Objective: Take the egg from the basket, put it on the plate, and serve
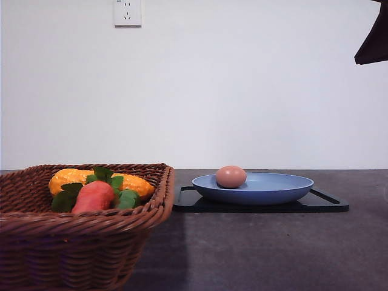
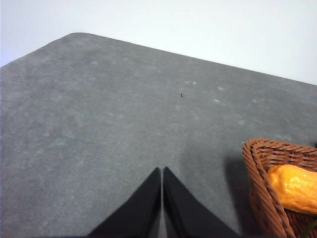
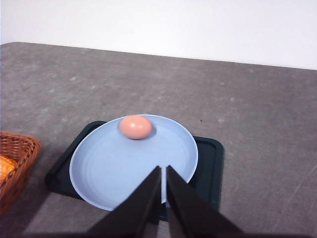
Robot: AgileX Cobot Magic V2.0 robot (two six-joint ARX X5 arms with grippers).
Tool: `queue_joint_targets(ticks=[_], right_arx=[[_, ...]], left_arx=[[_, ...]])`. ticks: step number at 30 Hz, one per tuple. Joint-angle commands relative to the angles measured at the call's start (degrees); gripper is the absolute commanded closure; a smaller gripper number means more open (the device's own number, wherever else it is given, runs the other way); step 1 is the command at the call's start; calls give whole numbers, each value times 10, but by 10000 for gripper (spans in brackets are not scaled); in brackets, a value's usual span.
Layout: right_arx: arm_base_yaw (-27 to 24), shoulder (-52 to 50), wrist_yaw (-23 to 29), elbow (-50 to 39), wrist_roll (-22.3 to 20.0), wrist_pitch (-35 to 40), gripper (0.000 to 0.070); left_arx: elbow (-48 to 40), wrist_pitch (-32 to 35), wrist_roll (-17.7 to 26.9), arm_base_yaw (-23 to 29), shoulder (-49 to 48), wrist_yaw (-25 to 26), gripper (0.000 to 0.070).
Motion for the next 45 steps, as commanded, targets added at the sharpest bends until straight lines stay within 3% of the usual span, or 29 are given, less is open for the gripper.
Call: queue_joint_targets(ticks=[1, 6, 9, 15, 21, 25, 30, 34, 45], right_arx=[[4, 0, 2, 5, -2, 6, 700], [-30, -79, 27, -8, -139, 1, 700], [-70, -137, -9, -40, -166, 14, 700], [-159, -251, -48, -146, -159, 67, 700], [-205, -326, -83, -223, -131, 66, 700], [-214, -352, -91, -253, -114, 58, 700], [-216, -363, -94, -255, -111, -16, 700], [-216, -362, -93, -255, -70, -75, 700], [-216, -362, -89, -254, -58, -63, 700]], left_arx=[[-16, -3, -1, 1, -1, 3, 700], [-16, -3, -1, 1, -1, 3, 700], [-16, -3, -1, 1, -1, 3, 700], [-16, -3, -1, 1, -1, 3, 700], [-16, -3, -1, 1, -1, 3, 700], [-16, -3, -1, 1, -1, 3, 700], [-16, -3, -1, 1, -1, 3, 700], [-16, -3, -1, 1, -1, 3, 700], [-16, -3, -1, 1, -1, 3, 700]])
